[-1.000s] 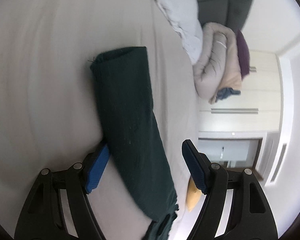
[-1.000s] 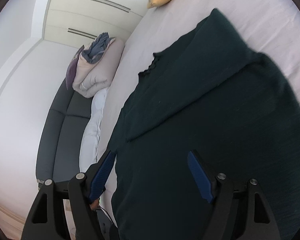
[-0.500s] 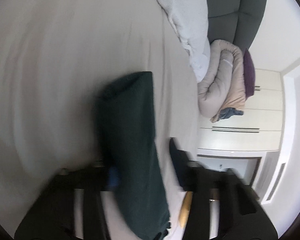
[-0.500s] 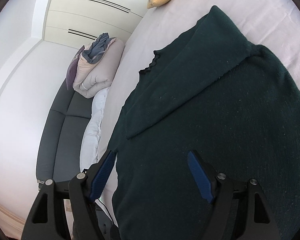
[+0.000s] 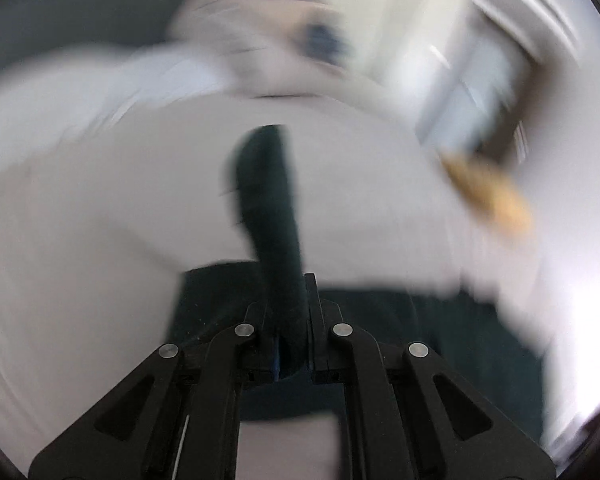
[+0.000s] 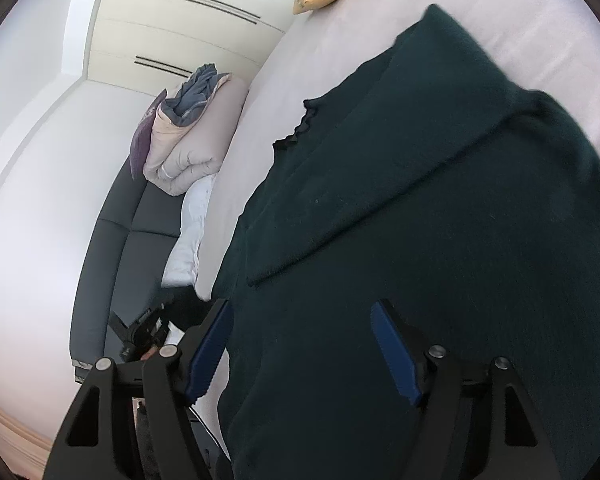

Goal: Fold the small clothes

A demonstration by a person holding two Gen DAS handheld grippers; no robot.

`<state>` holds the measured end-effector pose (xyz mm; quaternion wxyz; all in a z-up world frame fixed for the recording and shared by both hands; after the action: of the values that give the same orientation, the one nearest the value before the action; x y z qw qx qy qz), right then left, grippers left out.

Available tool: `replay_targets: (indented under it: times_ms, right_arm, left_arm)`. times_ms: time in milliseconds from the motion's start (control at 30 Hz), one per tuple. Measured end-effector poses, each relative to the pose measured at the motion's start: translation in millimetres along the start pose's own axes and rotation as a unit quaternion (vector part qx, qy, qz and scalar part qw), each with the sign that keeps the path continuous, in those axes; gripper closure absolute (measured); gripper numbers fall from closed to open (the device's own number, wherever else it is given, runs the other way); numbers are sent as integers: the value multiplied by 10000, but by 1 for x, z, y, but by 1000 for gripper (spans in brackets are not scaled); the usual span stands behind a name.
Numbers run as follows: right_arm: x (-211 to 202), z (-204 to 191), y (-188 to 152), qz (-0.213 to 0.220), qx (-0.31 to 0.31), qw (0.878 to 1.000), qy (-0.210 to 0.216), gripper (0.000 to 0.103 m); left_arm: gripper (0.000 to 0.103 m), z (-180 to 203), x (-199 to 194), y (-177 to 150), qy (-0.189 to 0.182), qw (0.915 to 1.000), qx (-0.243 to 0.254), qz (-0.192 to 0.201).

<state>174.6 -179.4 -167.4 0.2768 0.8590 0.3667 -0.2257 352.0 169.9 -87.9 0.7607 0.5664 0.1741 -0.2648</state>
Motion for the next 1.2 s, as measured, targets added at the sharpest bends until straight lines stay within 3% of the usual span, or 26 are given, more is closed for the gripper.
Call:
replay_targets:
  times_ms: [67, 167, 267, 400, 533, 700, 767, 800, 867, 967, 1067, 1200]
  right_arm:
    - [10, -9, 5, -55, -126, 9999, -20, 28]
    - [33, -32, 16, -254, -332, 9991, 22, 28]
    - [61, -58, 22, -562, -552, 9967, 209, 28]
    - [107, -81, 24, -1038, -417, 9928, 436, 28]
    - [151, -109, 16, -1554, -305, 9849, 702, 28]
    - [190, -128, 7, -2043, -200, 9757, 770, 30]
    - [202, -129, 6, -2095, -320, 9753, 631, 57]
    - [204, -129, 5, -2117, -375, 9748, 603, 65]
    - [206, -127, 9, -2027, -528, 9769, 422, 91]
    - [191, -127, 20, -1761, -829, 9805, 283, 93]
    - [165, -120, 40, -1398, -1209, 9828, -1, 94]
    - [128, -90, 81, -908, -1429, 9836, -620, 94]
  left_arm:
    - [96, 72, 19, -38, 114, 9914, 1287, -226]
    - [96, 116, 35, -83, 243, 9749, 2179, -400]
    - [96, 127, 43, -106, 449, 9643, 2582, -369]
    - [96, 123, 43, -102, 468, 9663, 2519, -260]
    - [96, 129, 37, -115, 513, 9628, 2644, -223]
    - [96, 131, 37, -117, 525, 9624, 2658, -197]
    - [96, 131, 37, -118, 508, 9630, 2638, -207]
    - [95, 132, 36, -116, 511, 9630, 2637, -204]
    - [94, 134, 36, -116, 391, 9641, 2614, -264]
    - [86, 135, 25, -116, -136, 9729, 2270, -421]
    - [83, 126, 4, -106, -995, 9858, 1293, -405]
    - [83, 98, -13, -91, -1128, 9923, 448, -257]
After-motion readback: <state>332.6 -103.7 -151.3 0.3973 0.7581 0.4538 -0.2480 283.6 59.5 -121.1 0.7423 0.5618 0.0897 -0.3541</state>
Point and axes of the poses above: each gripper's, at about its wrist camera, not at the fingertips, and x roughly the way its jaws point, z to its right, y to its top, the point moved 7 cm from there along x, roughly the way its jaws point, and after that the axes turned 10 degrees about -y, right-handed, at the moved point
